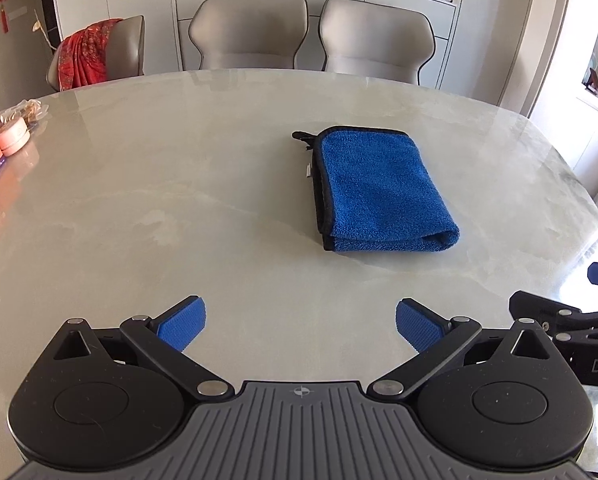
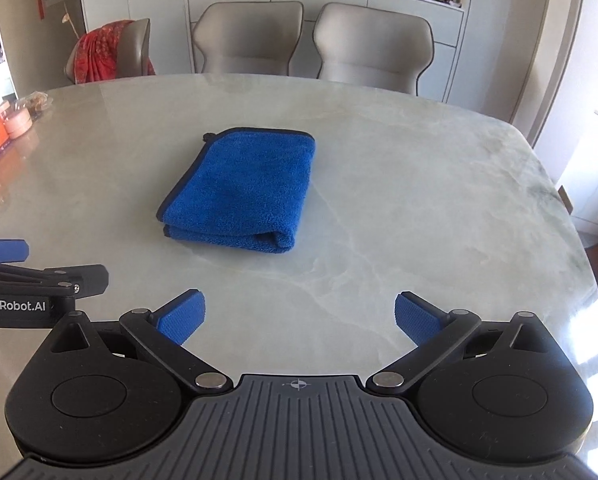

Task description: Fold towel

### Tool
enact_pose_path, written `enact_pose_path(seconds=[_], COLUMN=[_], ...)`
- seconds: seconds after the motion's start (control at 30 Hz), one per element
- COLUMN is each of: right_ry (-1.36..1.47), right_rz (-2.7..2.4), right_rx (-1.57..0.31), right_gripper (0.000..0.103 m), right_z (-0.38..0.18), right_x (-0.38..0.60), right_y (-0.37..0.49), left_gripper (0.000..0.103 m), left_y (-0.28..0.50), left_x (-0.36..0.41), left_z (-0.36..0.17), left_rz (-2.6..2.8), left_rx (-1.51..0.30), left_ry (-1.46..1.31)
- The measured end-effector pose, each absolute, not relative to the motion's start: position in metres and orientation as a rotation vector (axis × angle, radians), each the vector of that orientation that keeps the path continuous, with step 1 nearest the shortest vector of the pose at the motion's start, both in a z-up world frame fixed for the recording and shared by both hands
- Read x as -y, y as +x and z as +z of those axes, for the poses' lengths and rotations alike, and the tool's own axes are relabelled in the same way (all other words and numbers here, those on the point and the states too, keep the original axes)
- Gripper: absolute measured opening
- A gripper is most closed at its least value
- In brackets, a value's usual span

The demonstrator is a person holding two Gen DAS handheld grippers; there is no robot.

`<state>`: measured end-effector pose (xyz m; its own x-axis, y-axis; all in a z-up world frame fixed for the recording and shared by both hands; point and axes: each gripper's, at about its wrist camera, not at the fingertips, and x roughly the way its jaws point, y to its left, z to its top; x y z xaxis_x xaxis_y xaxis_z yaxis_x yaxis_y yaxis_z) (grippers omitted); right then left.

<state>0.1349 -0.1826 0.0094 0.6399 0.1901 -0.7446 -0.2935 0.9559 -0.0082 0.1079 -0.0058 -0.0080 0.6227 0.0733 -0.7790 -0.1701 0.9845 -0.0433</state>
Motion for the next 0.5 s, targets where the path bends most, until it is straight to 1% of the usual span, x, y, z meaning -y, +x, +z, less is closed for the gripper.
enact_pose_path(seconds=[0.27,0.5], right_ry=[-0.150,-0.156], right_rz=[0.251,0.242], right_rx=[-0.811,-0.804], right_gripper=[0.102,0.102], right_z=[0.0139,0.0148], right_x=[0.1819,0.1827], right_y=[0.1301,0.1292], left_gripper=[0.103,0.103], left_y=[0.1039,0.1032], left_x=[0.0128,0.0142], left_z=[-0.0059,-0.0038], left_rz=[0.128,0.117], left_rx=[-0.892,-0.904], left_ry=[-0.072,-0.099])
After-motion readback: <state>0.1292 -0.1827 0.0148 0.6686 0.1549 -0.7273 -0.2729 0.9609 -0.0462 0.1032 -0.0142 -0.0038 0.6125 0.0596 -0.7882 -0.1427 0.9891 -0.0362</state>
